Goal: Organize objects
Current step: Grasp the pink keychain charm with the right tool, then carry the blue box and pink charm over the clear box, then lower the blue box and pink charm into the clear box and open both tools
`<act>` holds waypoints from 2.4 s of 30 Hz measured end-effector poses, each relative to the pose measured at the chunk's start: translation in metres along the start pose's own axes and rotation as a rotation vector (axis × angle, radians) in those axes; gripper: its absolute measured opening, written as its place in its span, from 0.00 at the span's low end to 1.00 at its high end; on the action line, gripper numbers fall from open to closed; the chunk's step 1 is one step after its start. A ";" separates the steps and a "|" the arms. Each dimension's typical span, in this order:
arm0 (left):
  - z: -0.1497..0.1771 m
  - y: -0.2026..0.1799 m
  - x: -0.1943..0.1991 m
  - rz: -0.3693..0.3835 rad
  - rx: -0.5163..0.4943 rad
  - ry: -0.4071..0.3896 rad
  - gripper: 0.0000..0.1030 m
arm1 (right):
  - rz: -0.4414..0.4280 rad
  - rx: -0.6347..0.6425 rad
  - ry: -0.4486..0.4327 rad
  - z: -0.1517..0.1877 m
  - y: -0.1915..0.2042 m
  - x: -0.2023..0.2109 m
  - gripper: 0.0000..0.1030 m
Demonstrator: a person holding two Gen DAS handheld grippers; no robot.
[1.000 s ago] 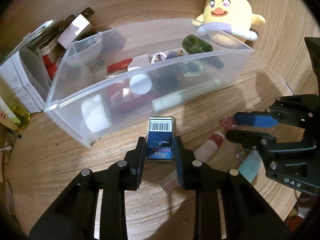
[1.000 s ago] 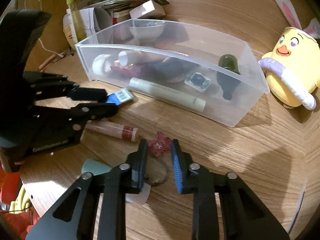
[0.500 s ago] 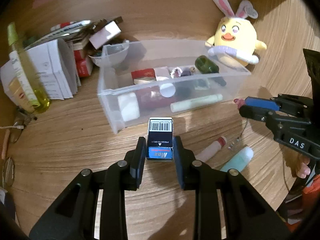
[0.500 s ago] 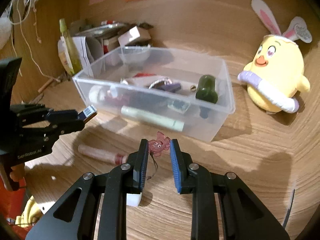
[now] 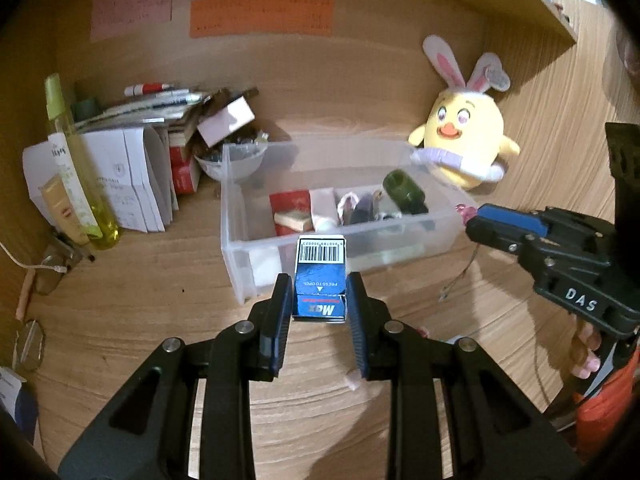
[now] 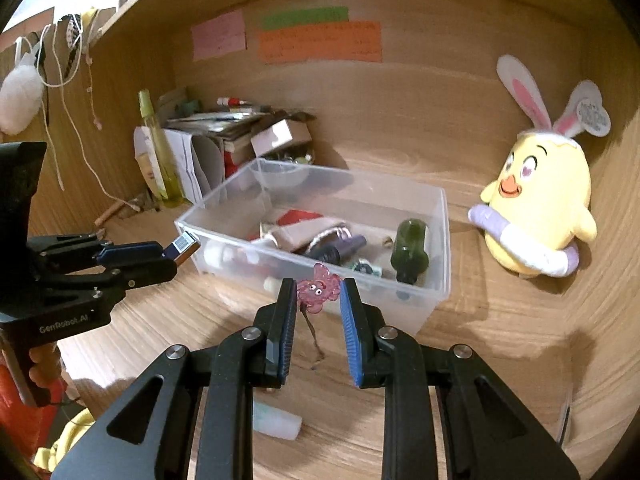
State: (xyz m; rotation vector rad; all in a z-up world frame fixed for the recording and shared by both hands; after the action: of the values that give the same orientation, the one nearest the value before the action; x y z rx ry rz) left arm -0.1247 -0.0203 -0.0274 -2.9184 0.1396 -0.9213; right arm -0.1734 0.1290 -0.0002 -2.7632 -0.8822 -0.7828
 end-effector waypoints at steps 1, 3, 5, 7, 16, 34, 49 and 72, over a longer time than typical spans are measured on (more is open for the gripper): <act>-0.003 -0.001 0.001 0.002 0.000 -0.006 0.26 | 0.000 0.001 -0.004 -0.002 0.001 0.000 0.19; -0.008 -0.002 0.003 0.002 -0.002 -0.019 0.26 | -0.004 0.003 -0.019 -0.008 0.002 0.000 0.19; -0.014 -0.003 0.004 0.001 -0.005 -0.032 0.26 | -0.002 0.006 -0.034 -0.014 0.003 0.001 0.19; -0.020 -0.004 0.005 0.002 -0.007 -0.043 0.26 | -0.003 0.005 -0.049 -0.021 0.003 0.001 0.19; -0.041 -0.001 -0.003 0.003 0.001 -0.078 0.26 | 0.013 0.016 -0.117 -0.058 0.000 0.002 0.19; -0.062 0.013 -0.052 0.006 0.024 -0.028 0.26 | 0.054 0.017 -0.056 -0.066 -0.021 -0.039 0.20; -0.051 0.017 -0.091 -0.023 0.028 0.057 0.26 | 0.035 0.009 0.083 -0.029 -0.029 -0.086 0.20; -0.042 0.013 -0.106 -0.034 0.021 0.114 0.30 | 0.024 -0.029 0.145 -0.016 -0.038 -0.101 0.31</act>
State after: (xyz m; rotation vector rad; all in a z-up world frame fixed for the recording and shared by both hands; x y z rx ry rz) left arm -0.2364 -0.0239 -0.0548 -2.8578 0.0869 -1.0874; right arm -0.2724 0.1044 -0.0397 -2.6947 -0.8146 -0.9844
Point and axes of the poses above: each gripper's, at about its wrist camera, not at the fingertips, and x roughly against the way its jaws point, y to its left, z to its underside, the point moved 5 cm from there along -x, roughly the way its jaws point, and after that the axes turned 6 degrees about -y, right-handed, at the moved point
